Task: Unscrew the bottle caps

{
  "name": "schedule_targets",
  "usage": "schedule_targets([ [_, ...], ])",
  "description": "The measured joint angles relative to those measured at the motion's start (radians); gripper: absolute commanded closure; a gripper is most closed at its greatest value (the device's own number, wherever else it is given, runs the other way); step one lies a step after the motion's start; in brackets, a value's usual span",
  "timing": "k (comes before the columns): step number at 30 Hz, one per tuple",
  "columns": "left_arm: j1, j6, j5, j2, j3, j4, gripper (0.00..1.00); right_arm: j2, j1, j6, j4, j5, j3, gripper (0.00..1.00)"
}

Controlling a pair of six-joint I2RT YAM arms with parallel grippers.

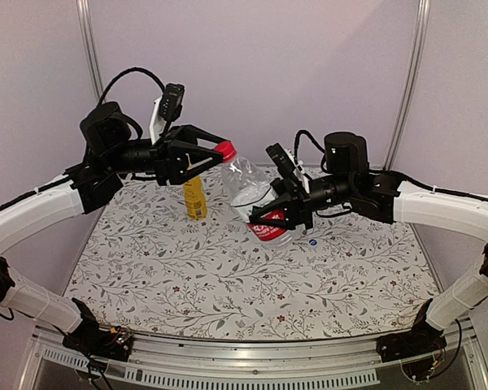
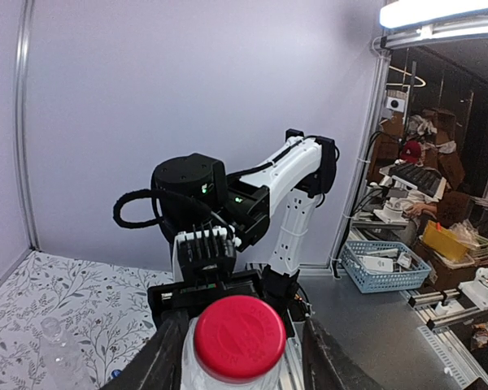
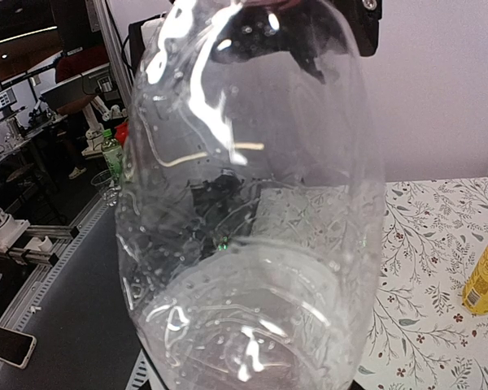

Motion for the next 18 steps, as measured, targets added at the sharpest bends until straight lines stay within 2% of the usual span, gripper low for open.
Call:
schedule_targets([
  [5,0.000,-0.002,0.003,0.009,0.001,0.006,0.47,0.005,0.000,0.000,0.000,0.005,0.000,0.69],
  [18,-0.001,-0.003,0.006,0.023,0.011,0.005,0.51,0.010,0.000,0.001,0.000,0.008,0.000,0.69],
])
